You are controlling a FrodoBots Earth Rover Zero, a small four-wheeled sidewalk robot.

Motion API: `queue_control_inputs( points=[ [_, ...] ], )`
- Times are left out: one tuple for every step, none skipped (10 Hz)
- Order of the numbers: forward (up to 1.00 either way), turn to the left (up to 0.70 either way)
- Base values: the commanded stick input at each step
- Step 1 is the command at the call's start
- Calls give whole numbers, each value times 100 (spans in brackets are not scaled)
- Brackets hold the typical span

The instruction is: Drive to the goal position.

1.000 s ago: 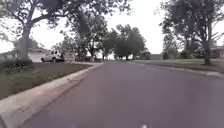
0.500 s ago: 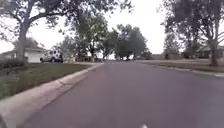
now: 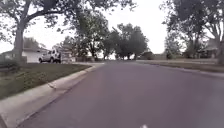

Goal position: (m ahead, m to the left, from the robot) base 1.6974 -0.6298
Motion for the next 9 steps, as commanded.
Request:
queue_control_inputs(
  points=[
    [100, 2],
    [100, 2],
    [100, 2],
    [100, 2],
    [100, 2],
    [100, 2],
    [100, 2],
    [100, 2],
    [100, 2]
  ],
)
